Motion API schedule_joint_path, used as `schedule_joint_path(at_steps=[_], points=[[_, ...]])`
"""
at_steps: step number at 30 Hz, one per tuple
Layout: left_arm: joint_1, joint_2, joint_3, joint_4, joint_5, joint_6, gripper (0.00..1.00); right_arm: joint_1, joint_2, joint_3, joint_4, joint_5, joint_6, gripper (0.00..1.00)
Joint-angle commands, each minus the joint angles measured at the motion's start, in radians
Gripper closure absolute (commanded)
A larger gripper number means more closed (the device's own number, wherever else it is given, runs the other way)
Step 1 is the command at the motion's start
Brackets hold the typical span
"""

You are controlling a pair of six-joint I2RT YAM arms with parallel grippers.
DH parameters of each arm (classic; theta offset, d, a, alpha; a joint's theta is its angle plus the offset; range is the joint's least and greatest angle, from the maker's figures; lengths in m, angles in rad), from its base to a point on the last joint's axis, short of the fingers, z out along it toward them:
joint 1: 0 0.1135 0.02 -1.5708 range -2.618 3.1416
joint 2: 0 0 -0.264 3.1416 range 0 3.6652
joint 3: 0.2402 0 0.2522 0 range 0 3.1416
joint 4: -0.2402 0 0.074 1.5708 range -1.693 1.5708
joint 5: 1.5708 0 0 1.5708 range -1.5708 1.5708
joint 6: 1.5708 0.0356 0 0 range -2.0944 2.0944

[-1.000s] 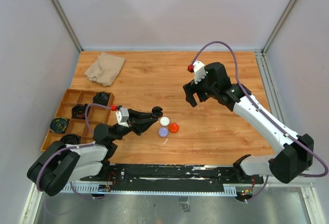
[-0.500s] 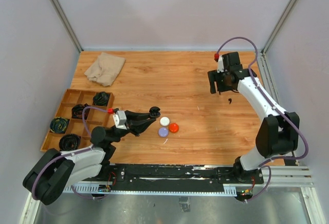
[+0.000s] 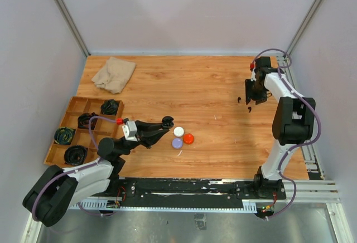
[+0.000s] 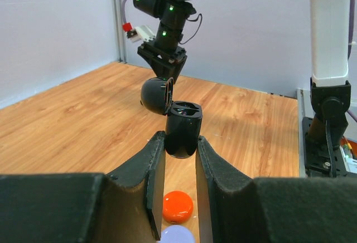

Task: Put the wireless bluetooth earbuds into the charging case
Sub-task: Pick up the earbud from the center of the board.

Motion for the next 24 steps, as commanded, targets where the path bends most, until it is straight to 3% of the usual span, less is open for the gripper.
schedule_joint_path(at_steps=[1,16,24], points=[[-0.009,-0.014,-0.010,-0.006,-0.012,0.030,1.00,-0.037,0.067,0.060,-0.058,-0.001,0.007,0.55],[-0.013,0.002,0.002,-0.038,-0.011,0.045,1.00,-0.053,0.237,0.140,-0.097,-0.054,-0.001,0.63],[-0.013,0.001,0.005,-0.047,-0.009,0.044,1.00,-0.057,0.239,0.098,-0.113,-0.083,0.000,0.75]])
